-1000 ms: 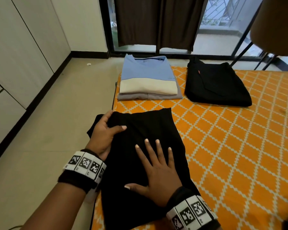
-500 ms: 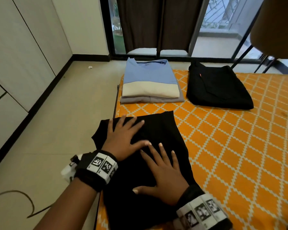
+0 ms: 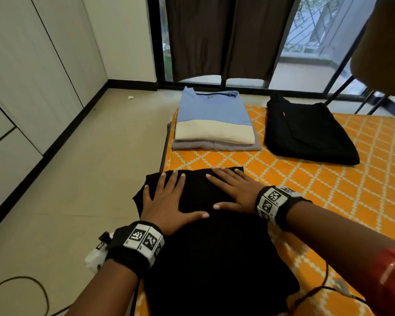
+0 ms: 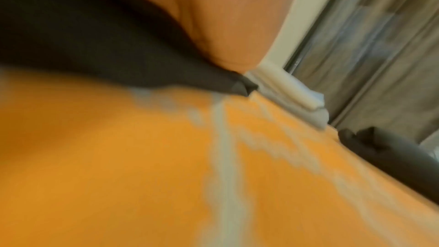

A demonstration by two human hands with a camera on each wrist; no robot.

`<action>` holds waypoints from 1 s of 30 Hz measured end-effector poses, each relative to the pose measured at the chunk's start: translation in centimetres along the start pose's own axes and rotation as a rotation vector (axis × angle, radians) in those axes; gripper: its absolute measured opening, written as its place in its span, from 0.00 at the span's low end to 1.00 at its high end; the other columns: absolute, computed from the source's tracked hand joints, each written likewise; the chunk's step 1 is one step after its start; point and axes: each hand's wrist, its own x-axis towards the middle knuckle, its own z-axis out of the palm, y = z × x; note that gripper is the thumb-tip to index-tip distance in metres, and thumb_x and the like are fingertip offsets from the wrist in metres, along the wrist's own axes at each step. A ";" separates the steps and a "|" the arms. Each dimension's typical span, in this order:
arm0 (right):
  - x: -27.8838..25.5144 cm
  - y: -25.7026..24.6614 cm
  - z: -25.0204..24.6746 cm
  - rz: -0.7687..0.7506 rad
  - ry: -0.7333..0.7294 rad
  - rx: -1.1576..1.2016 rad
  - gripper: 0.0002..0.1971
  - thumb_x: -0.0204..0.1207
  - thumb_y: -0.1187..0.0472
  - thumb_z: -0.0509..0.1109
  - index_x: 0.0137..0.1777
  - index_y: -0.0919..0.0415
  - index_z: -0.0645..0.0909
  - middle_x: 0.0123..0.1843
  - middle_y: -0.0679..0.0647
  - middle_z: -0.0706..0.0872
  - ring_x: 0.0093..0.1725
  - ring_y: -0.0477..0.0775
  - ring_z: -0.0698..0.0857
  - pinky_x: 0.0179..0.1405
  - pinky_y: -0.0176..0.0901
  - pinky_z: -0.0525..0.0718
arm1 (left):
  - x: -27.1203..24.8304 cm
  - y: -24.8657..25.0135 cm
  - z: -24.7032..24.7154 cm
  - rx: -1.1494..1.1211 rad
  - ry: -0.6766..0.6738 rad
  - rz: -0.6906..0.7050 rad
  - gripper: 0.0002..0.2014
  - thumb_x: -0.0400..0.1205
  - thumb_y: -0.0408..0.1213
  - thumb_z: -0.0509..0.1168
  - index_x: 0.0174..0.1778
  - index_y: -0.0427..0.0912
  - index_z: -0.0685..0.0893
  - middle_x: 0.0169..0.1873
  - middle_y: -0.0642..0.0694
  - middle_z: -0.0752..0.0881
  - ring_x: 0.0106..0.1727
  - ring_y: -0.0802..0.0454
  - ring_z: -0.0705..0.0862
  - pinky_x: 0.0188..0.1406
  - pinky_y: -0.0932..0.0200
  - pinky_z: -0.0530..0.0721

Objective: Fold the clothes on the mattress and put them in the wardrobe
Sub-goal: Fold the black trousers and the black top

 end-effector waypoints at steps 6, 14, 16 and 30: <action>0.0 2.8 1.3 0.174 -0.014 0.198 0.62 0.54 0.11 0.36 0.85 0.46 0.32 0.87 0.46 0.36 0.86 0.49 0.41 0.85 0.55 0.43 | 0.9 -2.3 0.2 -0.255 0.046 -0.194 0.55 0.66 0.84 0.47 0.85 0.58 0.43 0.86 0.47 0.48 0.86 0.44 0.48 0.80 0.32 0.44; 0.6 3.4 -2.6 0.396 0.128 0.807 0.38 0.59 0.39 0.82 0.69 0.47 0.74 0.65 0.50 0.79 0.67 0.53 0.79 0.68 0.52 0.78 | -0.2 -5.9 0.7 -1.193 0.076 -0.322 0.38 0.60 0.68 0.77 0.58 0.45 0.84 0.53 0.47 0.90 0.55 0.50 0.88 0.56 0.49 0.86; 0.2 3.8 -2.5 0.504 0.184 1.207 0.42 0.50 0.44 0.88 0.65 0.50 0.74 0.62 0.54 0.82 0.61 0.55 0.84 0.62 0.56 0.83 | 0.2 -5.2 0.3 -1.340 0.127 -0.310 0.41 0.55 0.63 0.82 0.61 0.44 0.83 0.55 0.46 0.90 0.56 0.47 0.89 0.62 0.42 0.85; -12.6 -6.4 3.2 0.418 0.102 1.900 0.39 0.64 0.58 0.83 0.75 0.60 0.72 0.63 0.59 0.87 0.58 0.62 0.88 0.46 0.48 0.89 | -8.7 -1.7 -0.1 -1.200 0.042 -0.369 0.75 0.51 0.57 0.86 0.83 0.62 0.37 0.81 0.45 0.63 0.78 0.41 0.69 0.76 0.39 0.71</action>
